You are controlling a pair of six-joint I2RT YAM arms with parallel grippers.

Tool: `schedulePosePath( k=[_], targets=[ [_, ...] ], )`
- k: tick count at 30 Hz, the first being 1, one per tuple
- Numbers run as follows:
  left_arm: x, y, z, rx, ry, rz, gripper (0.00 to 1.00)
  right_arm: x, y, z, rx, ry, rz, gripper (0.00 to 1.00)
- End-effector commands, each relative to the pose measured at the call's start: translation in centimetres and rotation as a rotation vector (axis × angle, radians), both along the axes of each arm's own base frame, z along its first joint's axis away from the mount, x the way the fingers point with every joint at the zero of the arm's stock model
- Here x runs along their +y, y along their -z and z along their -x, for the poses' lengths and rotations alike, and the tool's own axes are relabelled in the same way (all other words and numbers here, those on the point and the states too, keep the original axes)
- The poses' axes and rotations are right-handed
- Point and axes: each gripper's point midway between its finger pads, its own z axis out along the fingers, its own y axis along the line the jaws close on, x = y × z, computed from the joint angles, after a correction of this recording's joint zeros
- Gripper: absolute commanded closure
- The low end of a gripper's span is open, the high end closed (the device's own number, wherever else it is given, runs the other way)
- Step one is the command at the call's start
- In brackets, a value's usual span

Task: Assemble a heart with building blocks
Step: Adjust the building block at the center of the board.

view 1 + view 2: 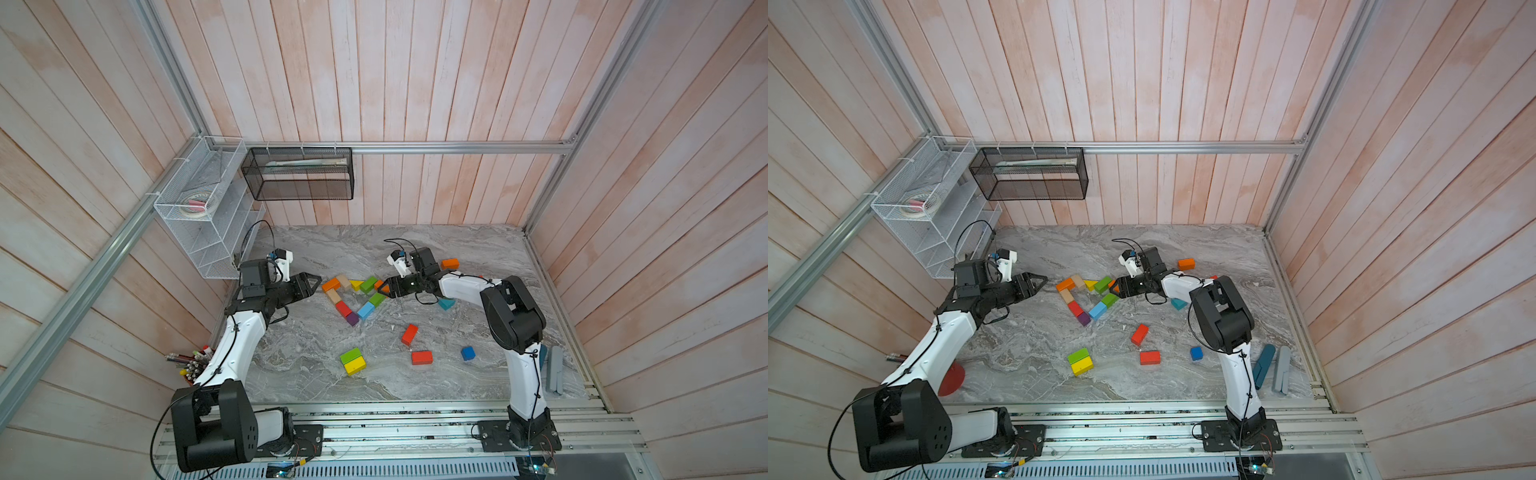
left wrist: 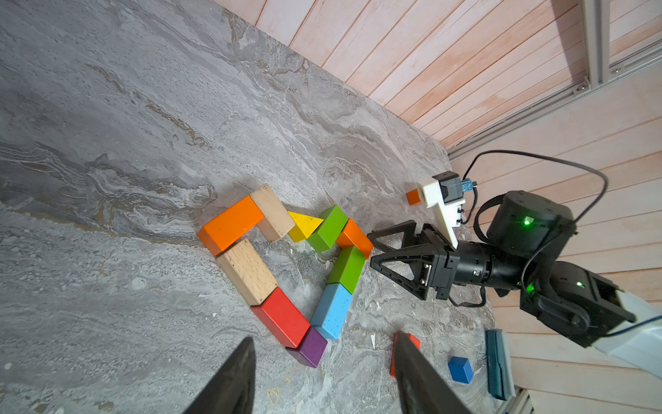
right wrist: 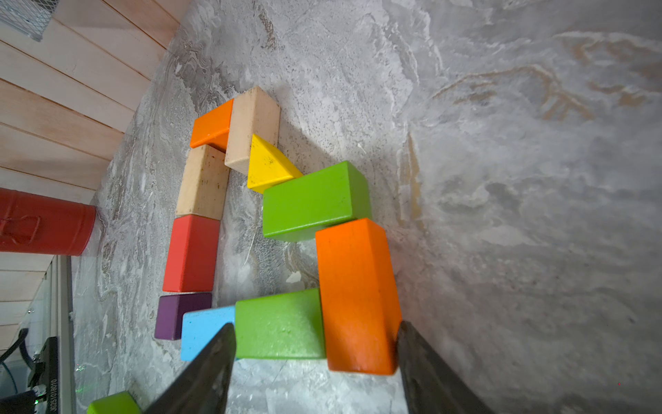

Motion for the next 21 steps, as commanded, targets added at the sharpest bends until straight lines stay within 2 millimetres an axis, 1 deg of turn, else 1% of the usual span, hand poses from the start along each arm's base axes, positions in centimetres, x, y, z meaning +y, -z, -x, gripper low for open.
schedulePosePath(
  k=[1, 15, 17, 21],
  targets=[
    [0.0, -0.3, -0.2, -0.023, 0.01, -0.002, 0.38, 0.6, 0.5, 0.2, 0.015, -0.028, -0.007, 0.3],
    [0.0, -0.4, -0.2, -0.026, 0.009, -0.004, 0.38, 0.9, 0.2, 0.6, 0.016, -0.046, -0.013, 0.32],
    [0.0, -0.4, -0.2, -0.026, 0.01, -0.003, 0.38, 0.8, 0.2, 0.4, 0.01, -0.036, -0.005, 0.32],
    [-0.2, -0.7, -0.2, -0.037, 0.025, 0.003, 0.38, 0.0, -0.1, -0.9, -0.025, 0.04, 0.027, 0.31]
  ],
)
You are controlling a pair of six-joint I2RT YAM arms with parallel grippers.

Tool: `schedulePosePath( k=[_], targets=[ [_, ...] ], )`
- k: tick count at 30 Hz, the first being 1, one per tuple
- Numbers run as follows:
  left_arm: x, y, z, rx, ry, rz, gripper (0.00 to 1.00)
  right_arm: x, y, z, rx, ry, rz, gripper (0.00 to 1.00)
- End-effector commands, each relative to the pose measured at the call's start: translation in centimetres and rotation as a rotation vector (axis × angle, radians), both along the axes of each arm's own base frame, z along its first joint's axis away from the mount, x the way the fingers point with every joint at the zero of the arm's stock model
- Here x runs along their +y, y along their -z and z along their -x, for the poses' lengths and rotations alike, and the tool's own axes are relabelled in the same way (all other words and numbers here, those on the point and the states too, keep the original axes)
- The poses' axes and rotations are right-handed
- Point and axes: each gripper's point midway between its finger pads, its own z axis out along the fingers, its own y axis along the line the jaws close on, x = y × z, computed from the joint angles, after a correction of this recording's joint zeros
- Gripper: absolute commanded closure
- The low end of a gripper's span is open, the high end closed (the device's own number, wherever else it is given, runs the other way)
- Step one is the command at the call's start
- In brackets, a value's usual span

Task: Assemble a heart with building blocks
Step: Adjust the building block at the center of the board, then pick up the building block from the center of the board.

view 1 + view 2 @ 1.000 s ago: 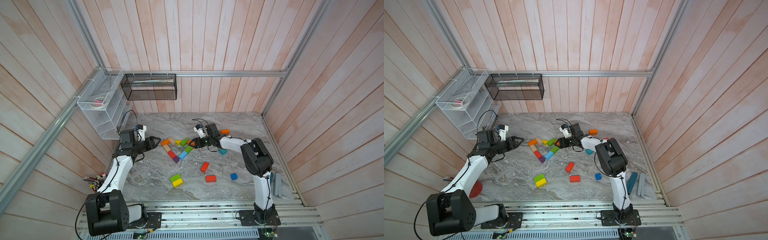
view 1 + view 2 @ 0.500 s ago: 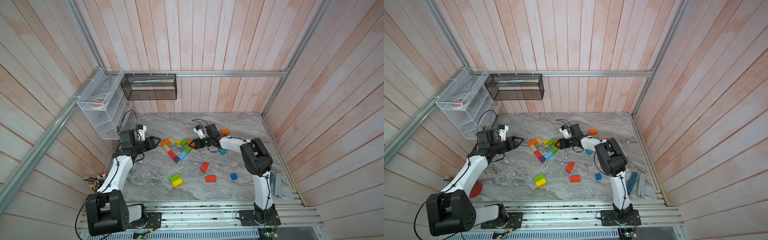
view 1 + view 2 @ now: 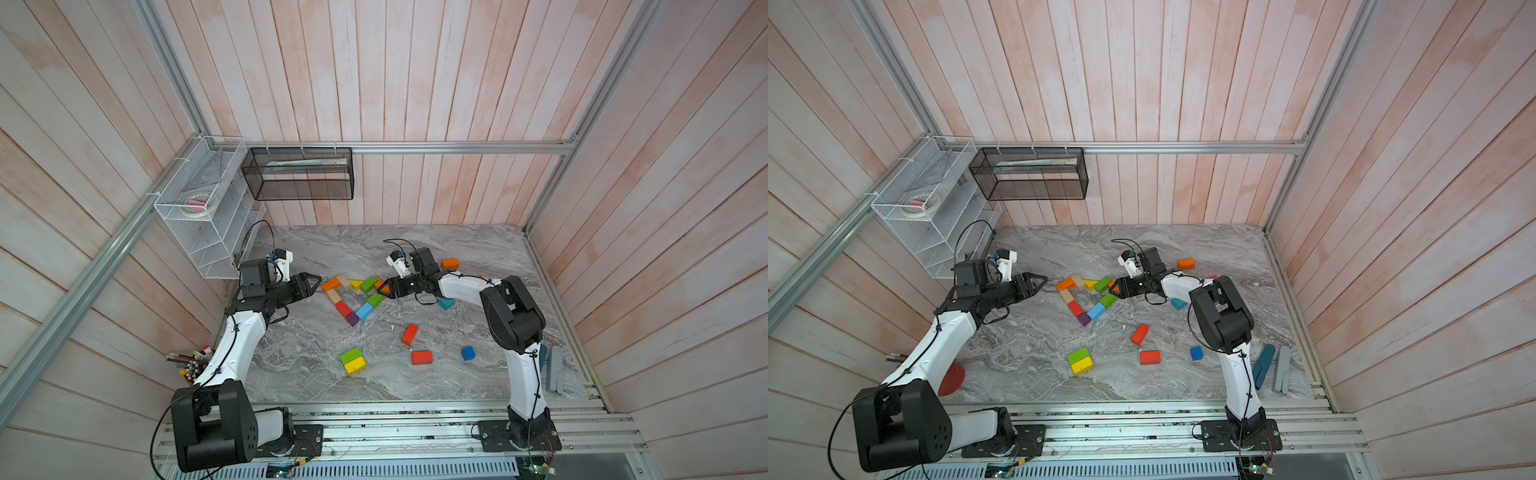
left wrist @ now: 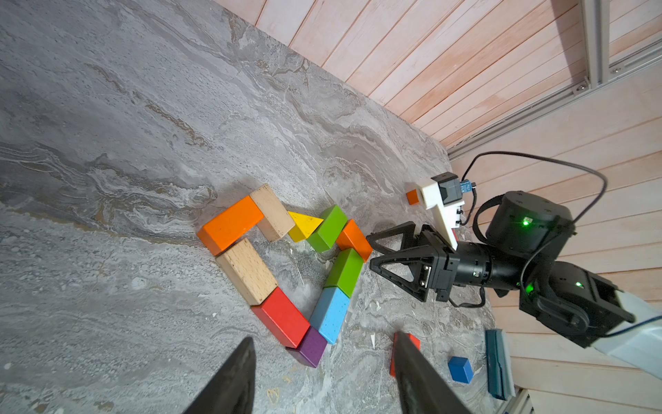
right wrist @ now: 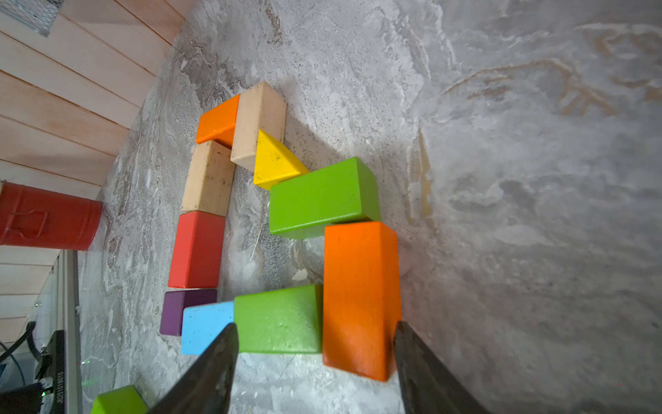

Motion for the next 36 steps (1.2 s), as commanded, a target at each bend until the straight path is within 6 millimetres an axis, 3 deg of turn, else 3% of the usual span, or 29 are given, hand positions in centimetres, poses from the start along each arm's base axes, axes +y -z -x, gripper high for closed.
schedulePosePath(
  k=[1, 10, 18, 22, 26, 36],
  targets=[
    [-0.3, -0.8, -0.2, -0.04, 0.032, 0.006, 0.37, -0.4, -0.4, -1.3, -0.033, 0.062, 0.025, 0.31],
    [-2.7, -2.3, -0.7, -0.079, 0.129, 0.002, 0.34, -3.1, -3.7, -2.0, -0.145, 0.177, 0.061, 0.31],
    [-7.3, -5.2, -1.6, -0.157, 0.28, -0.018, 0.29, -8.5, -5.6, -0.6, -0.172, 0.301, 0.114, 0.31],
    [-10.0, -7.2, -1.7, -0.218, 0.391, -0.01, 0.21, -12.1, -5.3, 0.5, -0.16, 0.374, 0.175, 0.32],
    [-12.0, -9.4, -1.8, -0.275, 0.492, 0.012, 0.0, -14.9, -4.7, 2.0, -0.144, 0.423, 0.237, 0.33],
    [-14.0, -12.7, -2.1, -0.4, 0.631, 0.093, 0.0, -19.2, -2.3, 4.9, -0.062, 0.509, 0.336, 0.37]
  ],
)
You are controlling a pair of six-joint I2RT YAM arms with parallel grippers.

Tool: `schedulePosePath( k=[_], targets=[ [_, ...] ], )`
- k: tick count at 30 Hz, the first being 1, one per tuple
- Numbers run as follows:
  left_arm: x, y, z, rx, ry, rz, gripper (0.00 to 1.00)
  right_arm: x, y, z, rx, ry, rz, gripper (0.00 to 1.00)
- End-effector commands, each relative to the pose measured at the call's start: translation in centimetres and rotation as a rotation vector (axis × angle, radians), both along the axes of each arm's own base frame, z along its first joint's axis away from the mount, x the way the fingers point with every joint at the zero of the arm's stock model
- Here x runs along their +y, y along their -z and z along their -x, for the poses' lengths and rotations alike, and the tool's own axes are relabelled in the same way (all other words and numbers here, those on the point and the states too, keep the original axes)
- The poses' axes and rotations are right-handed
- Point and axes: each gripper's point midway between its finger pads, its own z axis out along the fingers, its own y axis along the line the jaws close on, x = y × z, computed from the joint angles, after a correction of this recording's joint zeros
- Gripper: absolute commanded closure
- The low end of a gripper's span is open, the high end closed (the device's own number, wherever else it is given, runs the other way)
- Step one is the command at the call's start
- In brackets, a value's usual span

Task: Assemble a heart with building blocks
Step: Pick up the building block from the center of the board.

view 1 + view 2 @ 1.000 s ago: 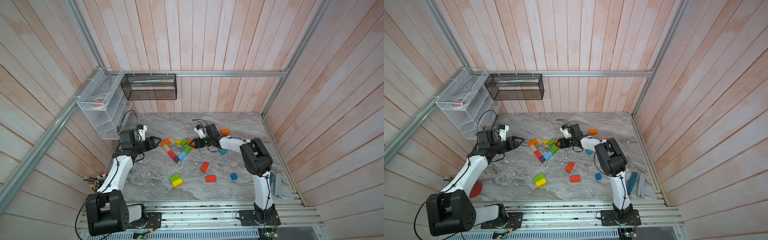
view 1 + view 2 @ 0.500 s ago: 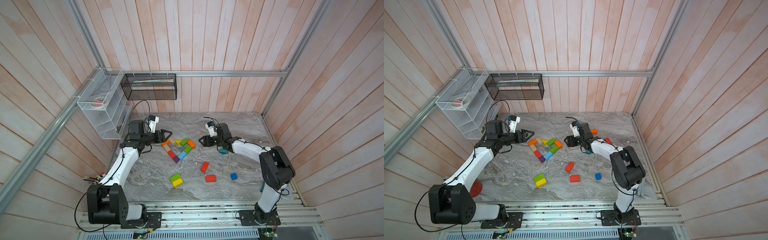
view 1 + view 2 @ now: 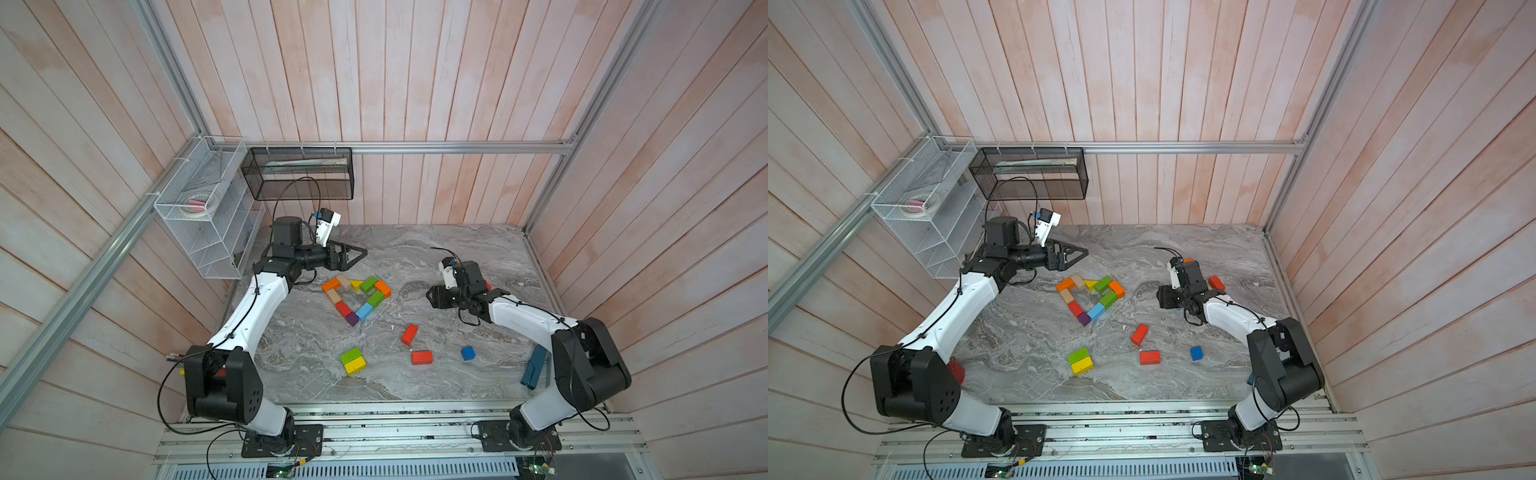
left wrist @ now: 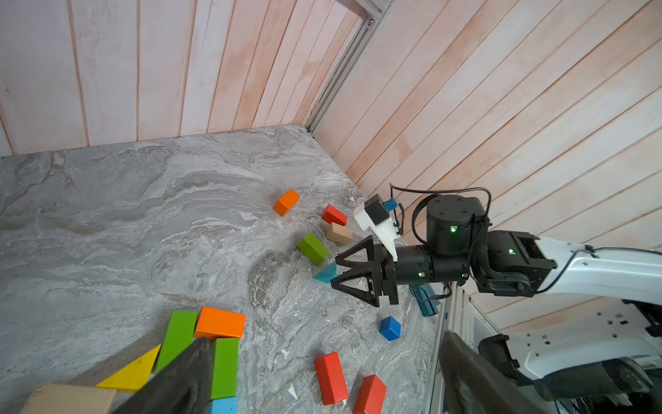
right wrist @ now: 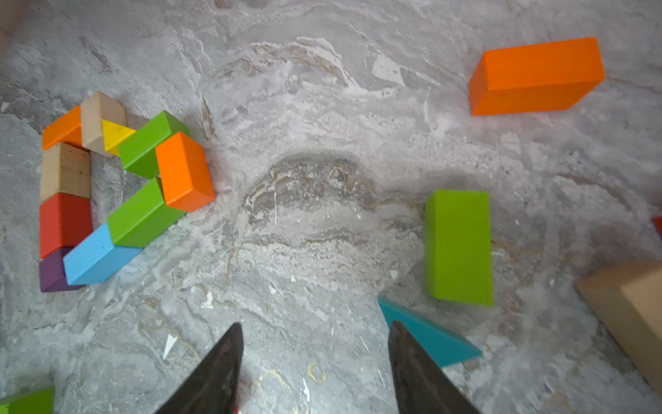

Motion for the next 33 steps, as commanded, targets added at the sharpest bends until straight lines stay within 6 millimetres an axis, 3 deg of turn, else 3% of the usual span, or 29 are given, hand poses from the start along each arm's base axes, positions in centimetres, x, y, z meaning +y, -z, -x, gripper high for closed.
schedulePosePath(
  k=[1, 11, 17, 22, 33],
  targets=[
    [-1.0, -1.9, 0.5, -0.083, 0.089, 0.041, 0.0, -2.3, 1.3, 1.0, 0.052, 0.073, 0.039, 0.38],
    [-1.1, -2.2, 2.7, -0.14, 0.125, 0.052, 0.0, -4.9, 3.2, 2.2, 0.116, 0.191, 0.059, 0.46],
    [-1.2, -2.3, 3.4, -0.134, 0.138, 0.06, 0.0, -6.5, 1.7, -0.2, 0.045, 0.192, 0.089, 0.48],
    [-1.1, -1.6, 3.0, -0.119, 0.127, 0.054, 0.0, -6.2, 0.6, -2.7, 0.03, 0.146, 0.11, 0.52],
    [-1.3, -1.7, 3.6, -0.131, 0.135, 0.049, 0.0, -5.7, 2.4, -6.8, 0.092, 0.082, 0.22, 0.54]
  ],
)
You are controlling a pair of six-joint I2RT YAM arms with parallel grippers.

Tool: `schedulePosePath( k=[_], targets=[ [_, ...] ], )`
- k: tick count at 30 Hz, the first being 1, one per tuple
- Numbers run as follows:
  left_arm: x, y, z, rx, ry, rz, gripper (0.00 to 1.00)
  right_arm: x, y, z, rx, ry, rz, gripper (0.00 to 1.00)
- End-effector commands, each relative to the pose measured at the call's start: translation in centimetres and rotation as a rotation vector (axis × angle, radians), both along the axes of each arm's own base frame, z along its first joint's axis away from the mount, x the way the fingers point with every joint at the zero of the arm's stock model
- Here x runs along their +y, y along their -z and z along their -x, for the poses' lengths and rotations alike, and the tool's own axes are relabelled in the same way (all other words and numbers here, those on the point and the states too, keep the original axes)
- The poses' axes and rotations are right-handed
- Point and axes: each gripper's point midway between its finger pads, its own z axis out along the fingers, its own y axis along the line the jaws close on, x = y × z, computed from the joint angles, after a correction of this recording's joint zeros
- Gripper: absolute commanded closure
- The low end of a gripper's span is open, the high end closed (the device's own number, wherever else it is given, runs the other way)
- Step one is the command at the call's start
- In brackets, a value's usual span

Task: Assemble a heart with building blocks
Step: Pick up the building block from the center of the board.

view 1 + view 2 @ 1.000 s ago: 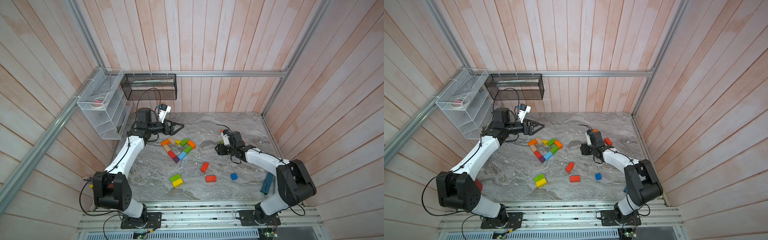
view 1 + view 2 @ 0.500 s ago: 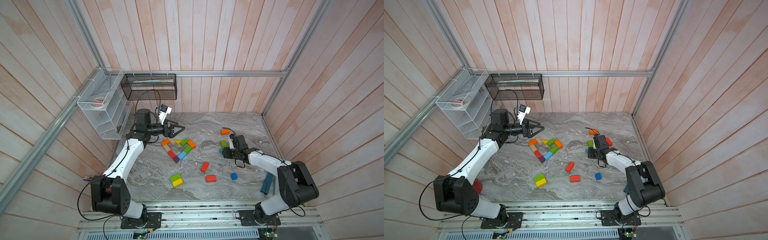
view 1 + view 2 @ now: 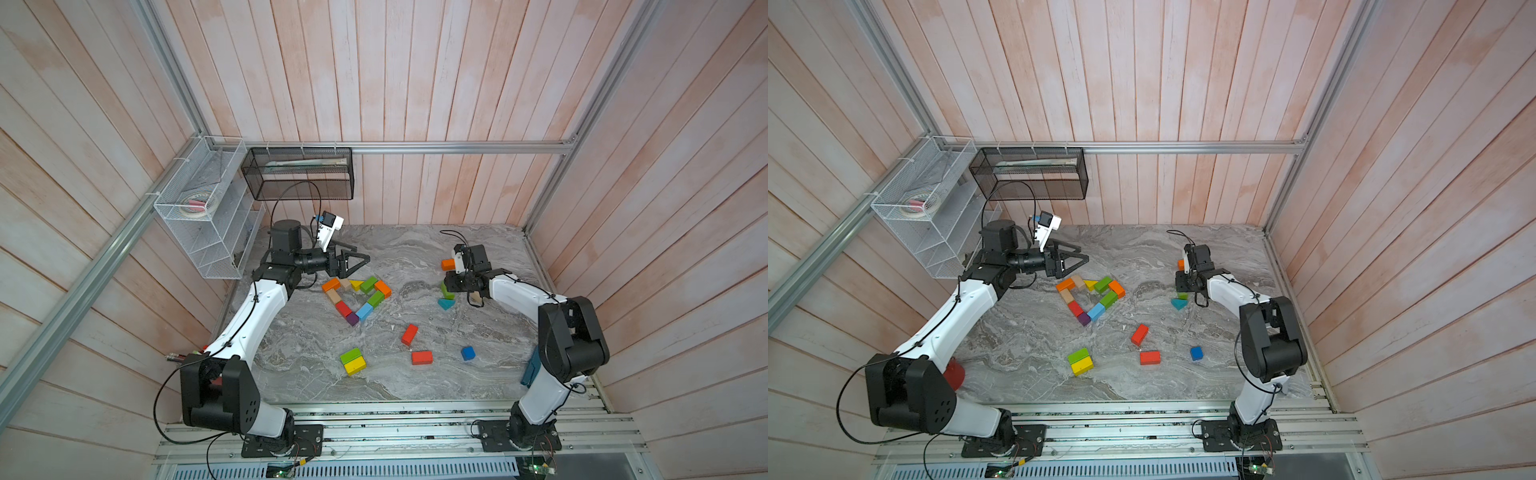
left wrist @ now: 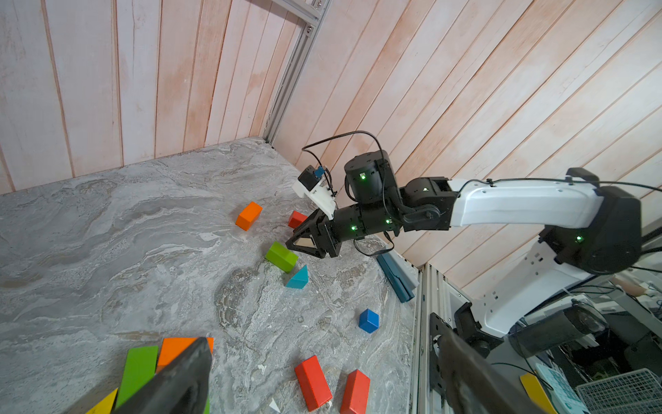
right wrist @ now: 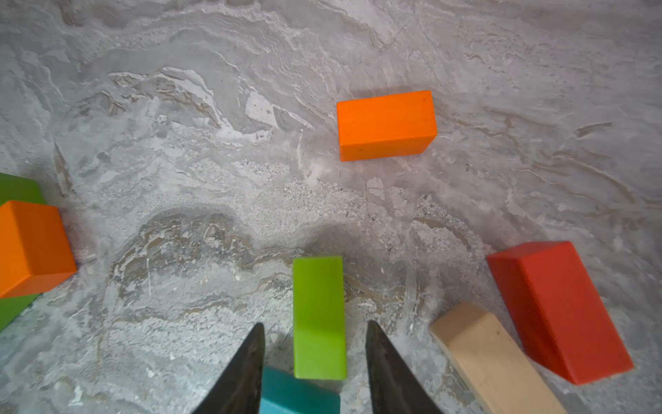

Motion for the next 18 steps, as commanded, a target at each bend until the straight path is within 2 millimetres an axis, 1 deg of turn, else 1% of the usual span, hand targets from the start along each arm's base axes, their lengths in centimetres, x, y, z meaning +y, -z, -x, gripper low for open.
schedulePosePath(
  k=[1, 5, 10, 18],
  targets=[
    [-0.2, -0.4, 0.9, -0.033, 0.017, -0.001, 0.0, -0.7, 1.4, 0.0, 0.067, -0.023, 0.069, 0.54],
    [-0.4, -0.6, 1.2, -0.038, 0.025, 0.0, 0.0, -0.6, 2.3, -0.1, 0.09, -0.05, 0.088, 0.54],
    [-0.6, -0.6, 1.3, -0.039, 0.027, -0.002, 0.0, -0.5, 2.9, -0.5, 0.108, -0.069, 0.104, 0.55],
    [-0.6, -0.7, 1.5, -0.043, 0.031, 0.0, 0.0, -0.3, 3.9, -0.7, 0.127, -0.084, 0.107, 0.61]
  ],
)
